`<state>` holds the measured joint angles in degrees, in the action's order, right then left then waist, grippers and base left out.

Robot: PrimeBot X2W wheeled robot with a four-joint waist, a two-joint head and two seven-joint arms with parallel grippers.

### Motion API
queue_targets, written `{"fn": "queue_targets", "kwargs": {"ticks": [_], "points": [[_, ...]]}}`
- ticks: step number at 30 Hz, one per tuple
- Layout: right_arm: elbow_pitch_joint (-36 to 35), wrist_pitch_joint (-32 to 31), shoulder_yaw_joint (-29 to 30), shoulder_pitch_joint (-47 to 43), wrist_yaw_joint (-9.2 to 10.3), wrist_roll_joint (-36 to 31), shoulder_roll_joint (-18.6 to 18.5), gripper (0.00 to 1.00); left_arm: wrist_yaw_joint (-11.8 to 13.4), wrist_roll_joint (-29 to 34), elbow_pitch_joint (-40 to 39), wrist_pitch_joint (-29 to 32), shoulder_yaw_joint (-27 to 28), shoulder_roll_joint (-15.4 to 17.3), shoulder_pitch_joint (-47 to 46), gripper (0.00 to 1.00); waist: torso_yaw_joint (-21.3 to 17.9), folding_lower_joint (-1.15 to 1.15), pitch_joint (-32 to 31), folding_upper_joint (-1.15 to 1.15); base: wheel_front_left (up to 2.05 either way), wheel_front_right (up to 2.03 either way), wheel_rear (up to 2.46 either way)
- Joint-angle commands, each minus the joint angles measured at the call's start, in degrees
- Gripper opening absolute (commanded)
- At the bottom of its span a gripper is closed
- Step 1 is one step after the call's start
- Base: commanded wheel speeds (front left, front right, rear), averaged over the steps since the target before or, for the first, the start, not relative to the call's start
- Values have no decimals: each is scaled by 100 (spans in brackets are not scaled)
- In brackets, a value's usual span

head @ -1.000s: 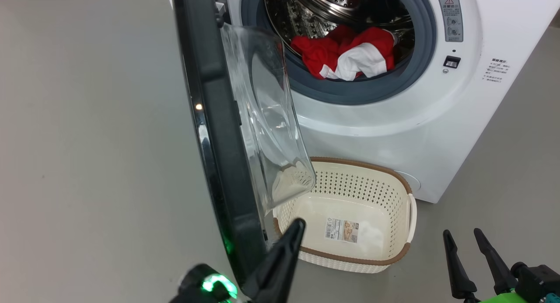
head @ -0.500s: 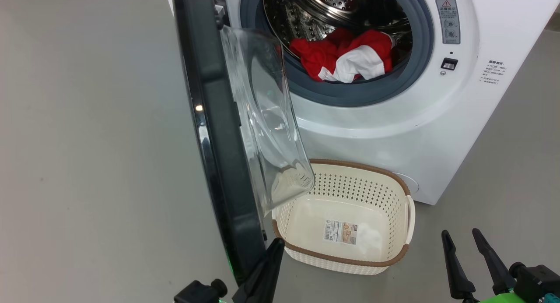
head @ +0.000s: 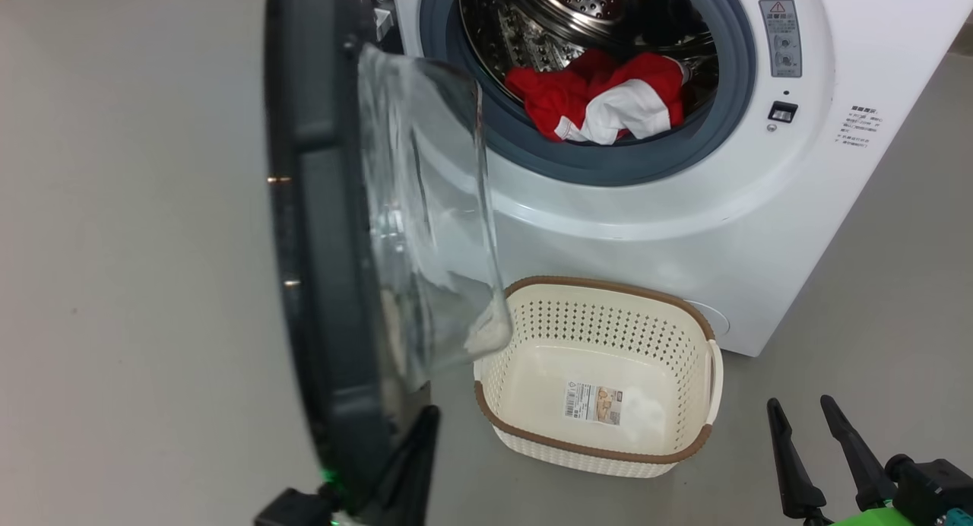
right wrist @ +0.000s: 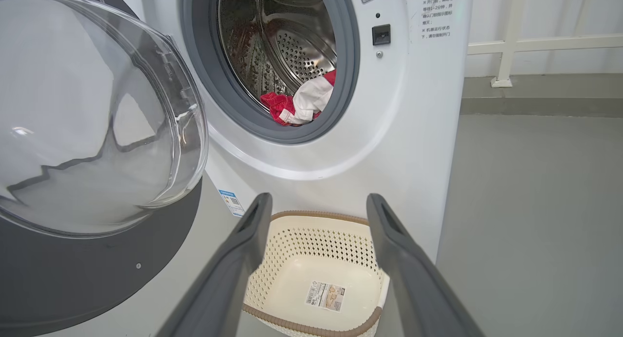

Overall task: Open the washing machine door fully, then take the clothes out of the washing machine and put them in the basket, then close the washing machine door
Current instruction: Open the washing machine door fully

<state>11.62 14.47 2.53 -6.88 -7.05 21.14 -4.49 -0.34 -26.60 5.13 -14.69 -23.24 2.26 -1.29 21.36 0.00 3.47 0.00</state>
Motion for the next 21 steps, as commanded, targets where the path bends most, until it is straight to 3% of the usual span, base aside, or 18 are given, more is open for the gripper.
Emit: {"fn": "queue_targets", "kwargs": {"ticks": [1,21], "points": [[-171,52,-157,109,-44,-8,-81,100,140,39,-129,-31,462,62,-79,0,13,0,10,0,0,0,0],[-245,52,-146,195,-44,-23,-95,100,228,357,-201,-31,2298,62,-154,0,-5,0,171,0,0,0,0]]}}
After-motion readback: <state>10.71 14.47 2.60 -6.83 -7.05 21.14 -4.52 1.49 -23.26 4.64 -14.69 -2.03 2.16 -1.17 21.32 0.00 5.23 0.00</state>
